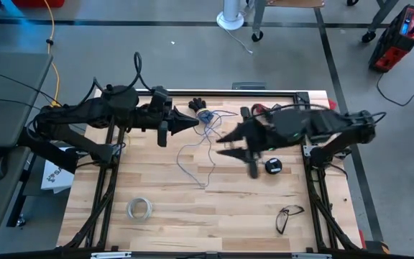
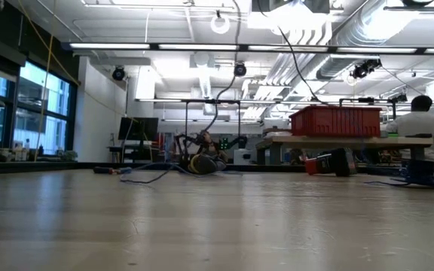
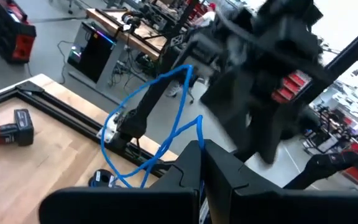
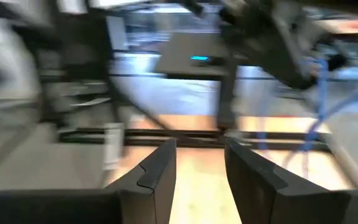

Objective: Coil cords
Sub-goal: Uncoil the blue wire from the black spool

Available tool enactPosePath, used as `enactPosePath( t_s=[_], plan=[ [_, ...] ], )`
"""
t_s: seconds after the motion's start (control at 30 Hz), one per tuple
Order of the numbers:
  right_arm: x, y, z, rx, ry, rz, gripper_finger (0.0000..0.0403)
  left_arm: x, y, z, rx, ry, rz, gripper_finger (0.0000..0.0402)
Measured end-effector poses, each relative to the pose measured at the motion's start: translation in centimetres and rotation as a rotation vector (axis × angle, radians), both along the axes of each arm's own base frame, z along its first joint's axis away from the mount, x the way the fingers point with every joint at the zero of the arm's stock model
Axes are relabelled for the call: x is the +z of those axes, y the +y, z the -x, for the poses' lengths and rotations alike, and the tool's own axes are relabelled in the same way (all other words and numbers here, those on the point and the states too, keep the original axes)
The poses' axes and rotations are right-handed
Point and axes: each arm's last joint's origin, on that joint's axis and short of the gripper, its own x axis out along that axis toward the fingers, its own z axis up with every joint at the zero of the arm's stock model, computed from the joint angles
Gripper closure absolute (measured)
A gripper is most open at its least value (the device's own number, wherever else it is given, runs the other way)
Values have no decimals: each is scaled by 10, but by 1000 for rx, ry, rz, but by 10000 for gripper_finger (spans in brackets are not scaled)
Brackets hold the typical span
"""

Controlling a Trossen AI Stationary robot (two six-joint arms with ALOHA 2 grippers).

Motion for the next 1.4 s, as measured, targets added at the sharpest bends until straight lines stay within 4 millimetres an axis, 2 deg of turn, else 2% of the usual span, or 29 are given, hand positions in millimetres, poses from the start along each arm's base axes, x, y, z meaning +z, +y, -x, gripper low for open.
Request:
enactPosePath(
  t_s=[0.1, 0.2, 0.4, 0.63, 0.77, 0.97, 1.17, 1.4],
  plan=[
    [-16, 2, -19, -197, 33, 64, 275, 0, 2, 1, -2, -2, -2, 401],
    [-27, 4, -35, -317, 39, 76, 275, 1, 3, 2, -2, -5, -17, 401],
    [-31, 3, -44, -482, -8, 16, 296, 3, 3, 5, -8, -10, -59, 401],
    [-29, 7, -46, -413, -29, -45, 352, 3, 3, 5, -13, -9, -106, 401],
    [-31, 16, -44, -405, -24, -12, 365, 2, 3, 5, -16, -4, -128, 401],
    [-36, 24, -39, -406, 29, 12, 348, 2, 3, 5, -30, -3, -130, 401],
    [-42, 15, -36, -553, 65, 69, 318, 2, 2, 5, -49, -4, -125, 401],
    [-37, 10, -41, -489, 37, 62, 312, 2, 2, 5, -50, -4, -118, 401]
  ],
)
